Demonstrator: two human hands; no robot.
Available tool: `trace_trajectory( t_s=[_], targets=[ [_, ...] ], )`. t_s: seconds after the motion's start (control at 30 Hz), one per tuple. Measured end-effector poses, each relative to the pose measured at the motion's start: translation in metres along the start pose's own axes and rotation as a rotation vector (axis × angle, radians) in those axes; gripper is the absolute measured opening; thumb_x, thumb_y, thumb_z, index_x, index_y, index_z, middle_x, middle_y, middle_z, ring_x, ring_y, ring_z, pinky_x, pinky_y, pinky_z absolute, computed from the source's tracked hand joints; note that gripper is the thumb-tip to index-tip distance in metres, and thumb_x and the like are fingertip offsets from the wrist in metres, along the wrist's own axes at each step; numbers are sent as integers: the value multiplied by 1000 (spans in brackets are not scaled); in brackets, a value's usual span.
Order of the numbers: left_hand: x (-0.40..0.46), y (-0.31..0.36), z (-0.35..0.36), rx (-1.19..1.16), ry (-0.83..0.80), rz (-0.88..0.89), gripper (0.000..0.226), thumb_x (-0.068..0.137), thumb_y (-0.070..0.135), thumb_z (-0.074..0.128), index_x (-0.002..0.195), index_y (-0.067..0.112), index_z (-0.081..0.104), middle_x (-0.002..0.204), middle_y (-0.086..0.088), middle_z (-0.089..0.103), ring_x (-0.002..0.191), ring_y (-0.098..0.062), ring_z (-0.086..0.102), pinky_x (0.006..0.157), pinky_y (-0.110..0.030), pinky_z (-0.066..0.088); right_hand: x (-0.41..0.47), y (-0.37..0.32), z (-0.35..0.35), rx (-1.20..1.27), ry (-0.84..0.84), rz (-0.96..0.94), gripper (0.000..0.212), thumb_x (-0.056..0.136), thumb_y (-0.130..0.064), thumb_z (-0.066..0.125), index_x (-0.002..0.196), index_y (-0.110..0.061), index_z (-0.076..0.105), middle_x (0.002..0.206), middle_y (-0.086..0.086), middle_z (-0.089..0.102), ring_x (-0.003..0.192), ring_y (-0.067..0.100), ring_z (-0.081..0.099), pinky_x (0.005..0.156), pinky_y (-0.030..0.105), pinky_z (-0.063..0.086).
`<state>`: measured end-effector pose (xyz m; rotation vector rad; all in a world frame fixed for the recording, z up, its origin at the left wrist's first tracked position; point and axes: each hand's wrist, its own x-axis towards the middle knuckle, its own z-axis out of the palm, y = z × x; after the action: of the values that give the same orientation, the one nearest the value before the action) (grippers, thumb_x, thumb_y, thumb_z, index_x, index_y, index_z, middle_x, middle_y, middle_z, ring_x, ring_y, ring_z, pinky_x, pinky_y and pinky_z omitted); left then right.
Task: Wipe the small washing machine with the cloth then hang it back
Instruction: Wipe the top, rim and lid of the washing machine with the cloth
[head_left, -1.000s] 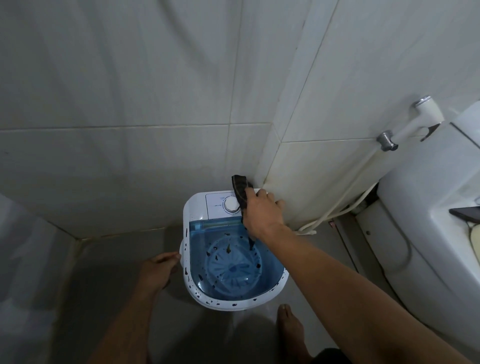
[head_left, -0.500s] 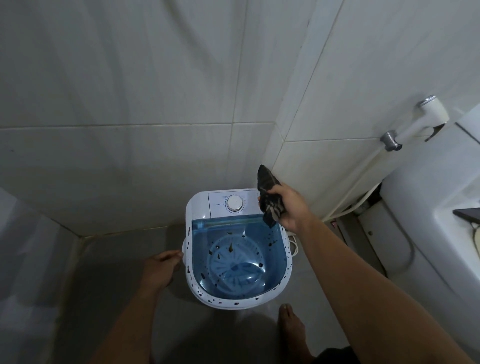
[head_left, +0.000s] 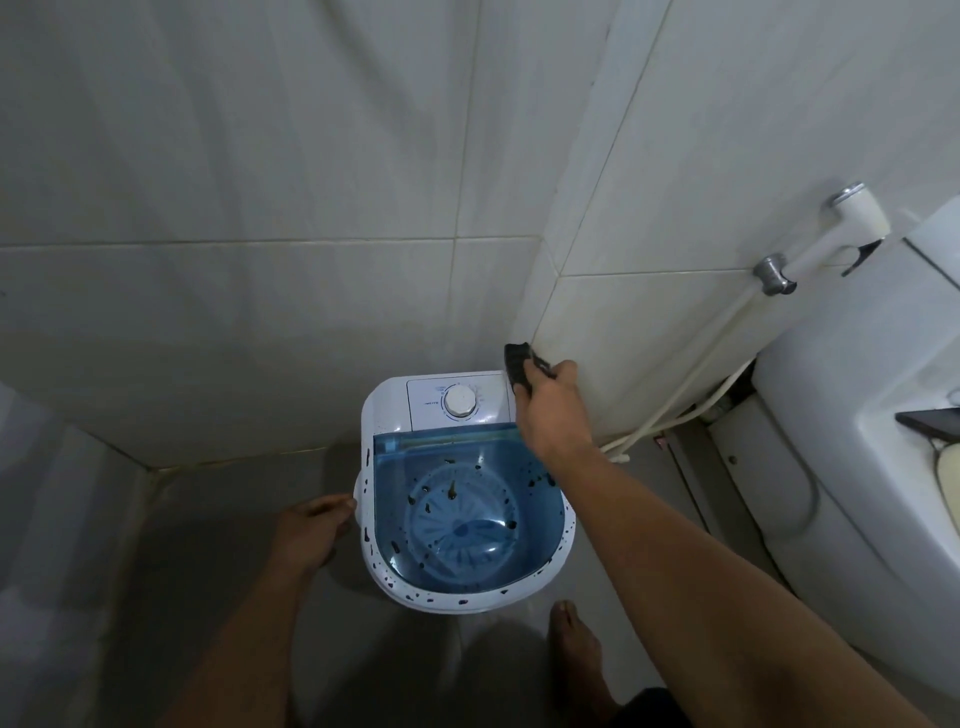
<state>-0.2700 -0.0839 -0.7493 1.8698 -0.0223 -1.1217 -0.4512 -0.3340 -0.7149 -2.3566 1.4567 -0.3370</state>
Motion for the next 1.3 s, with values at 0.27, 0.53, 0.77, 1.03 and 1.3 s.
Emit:
trace_trajectory(
  t_s=[0.27,0.53,0.77,1.03,1.3],
  targets=[
    [-4,1,0,8,10,5,22,91,16,68,112,8,71,106,-14,73,94,-21,65,70,-27,45,-47,5,-3,-36,-88,-87,43,102,-28,53,144,-21,51,126,13,39,100,36,58,95,49,54],
    [-6,1,1,8,0,-6,23,92,15,66,114,8,70,107,-14,74,91,-23,68,73,-31,49,1,0,-32,52,-80,-53,45,102,-29,56,145,-18,53,128,10,39,96,30,61,102,36,50],
    [-6,2,5,-48,7,-45,15,95,11,62,108,10,68,95,-14,73,82,-26,68,81,-40,55,12,5,-30,-104,-220,-20,43,103,-29,52,146,-23,52,127,15,40,97,36,63,102,42,50],
    [-3,1,6,-38,-5,-37,21,95,14,63,115,10,68,105,-16,74,94,-30,69,97,-45,52,-2,47,-35,98,-216,99,44,102,-34,55,145,-24,55,120,11,43,95,30,63,102,40,50],
    [2,-2,5,7,-5,-43,19,96,16,61,113,11,68,102,-13,74,98,-30,70,90,-44,53,-64,68,-31,122,-238,49,44,100,-28,59,144,-25,54,118,8,49,97,19,54,102,26,40]
  ],
)
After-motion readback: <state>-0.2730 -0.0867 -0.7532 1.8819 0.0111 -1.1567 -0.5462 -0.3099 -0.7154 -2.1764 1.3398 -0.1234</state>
